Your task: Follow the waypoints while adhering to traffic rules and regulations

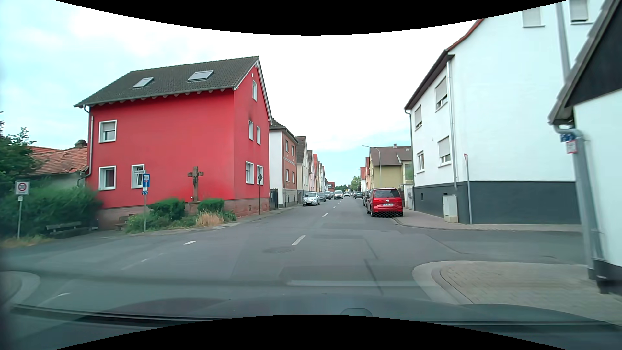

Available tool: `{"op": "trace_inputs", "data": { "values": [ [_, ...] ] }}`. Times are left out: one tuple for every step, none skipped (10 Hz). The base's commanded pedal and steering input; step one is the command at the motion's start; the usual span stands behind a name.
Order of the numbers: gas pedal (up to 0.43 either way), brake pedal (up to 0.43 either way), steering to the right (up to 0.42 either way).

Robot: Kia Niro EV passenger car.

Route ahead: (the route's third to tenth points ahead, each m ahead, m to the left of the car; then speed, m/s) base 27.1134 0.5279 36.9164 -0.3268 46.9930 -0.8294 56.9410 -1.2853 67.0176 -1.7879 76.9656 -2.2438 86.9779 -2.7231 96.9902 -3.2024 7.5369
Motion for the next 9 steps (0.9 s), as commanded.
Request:
{"op": "trace_inputs", "data": {
  "values": [
    [0.0,0.0,0.01],
    [0.0,0.0,0.01],
    [0.0,0.0,0.01],
    [0.0,0.0,0.01],
    [0.0,0.0,0.01],
    [0.0,0.0,0.01],
    [0.0,0.0,0.011],
    [0.0,0.0,0.012],
    [0.0,0.0,0.012]
  ]
}}
